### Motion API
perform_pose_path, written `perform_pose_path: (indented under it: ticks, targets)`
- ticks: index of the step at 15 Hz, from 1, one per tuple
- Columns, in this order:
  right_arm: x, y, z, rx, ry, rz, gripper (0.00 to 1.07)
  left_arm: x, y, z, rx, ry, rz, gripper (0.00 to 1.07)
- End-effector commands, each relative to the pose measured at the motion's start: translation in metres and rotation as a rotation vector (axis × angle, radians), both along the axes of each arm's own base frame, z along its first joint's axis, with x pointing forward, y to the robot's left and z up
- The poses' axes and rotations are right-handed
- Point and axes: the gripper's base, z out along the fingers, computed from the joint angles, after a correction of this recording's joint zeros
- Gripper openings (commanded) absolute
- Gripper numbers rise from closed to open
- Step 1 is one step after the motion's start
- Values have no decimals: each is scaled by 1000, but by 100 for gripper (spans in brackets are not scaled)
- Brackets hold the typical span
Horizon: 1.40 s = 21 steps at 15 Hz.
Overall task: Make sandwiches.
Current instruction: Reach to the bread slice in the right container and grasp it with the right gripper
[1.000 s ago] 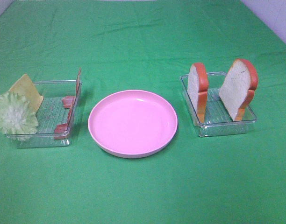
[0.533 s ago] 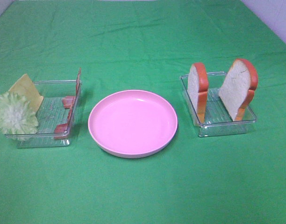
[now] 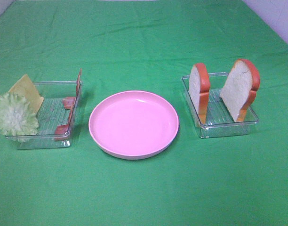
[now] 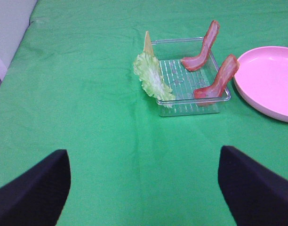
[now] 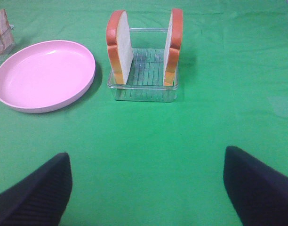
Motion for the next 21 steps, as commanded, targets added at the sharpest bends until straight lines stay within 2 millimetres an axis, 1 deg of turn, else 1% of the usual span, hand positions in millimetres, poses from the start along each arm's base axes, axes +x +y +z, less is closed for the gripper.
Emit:
perform_pose_path:
  ticks: [1, 5, 7, 9, 10, 11, 12, 15, 16, 17, 20, 21]
  targets:
    - [-1, 0, 0, -3, -26, -3, 80, -2, 0, 0, -2, -27, 1, 82]
    - [-2, 0, 3, 4, -46, -9, 79, -2, 0, 0, -2, -27, 1, 82]
    - [0, 0, 18, 39, -144, -35, 75, -2, 0, 0, -2, -27, 1, 82]
    - [10, -1, 28, 57, -141, -48, 72, -2, 0, 0, -2, -27, 1, 82]
    - [20, -1, 33, 57, -102, -51, 71, -2, 0, 0, -2, -27, 1, 82]
    - [26, -1, 36, 57, -78, -52, 71, -2, 0, 0, -2, -27, 1, 82]
    - [39, -2, 39, 57, -28, -55, 71, -2, 0, 0, -2, -27, 1, 82]
    - [87, 0, 48, 79, 165, -48, 71, -2, 0, 0, -2, -27, 1, 82]
    - [122, 1, 52, 104, 282, -45, 71, -2, 0, 0, -2, -27, 1, 82]
    - [129, 2, 55, 111, 299, -43, 71, -2, 0, 0, -2, -27, 1, 82]
    - [184, 6, 64, 153, 512, -15, 71, -2, 0, 0, -2, -27, 1, 82]
    - [194, 6, 65, 155, 555, -9, 71, -2, 0, 0, -2, -27, 1, 82]
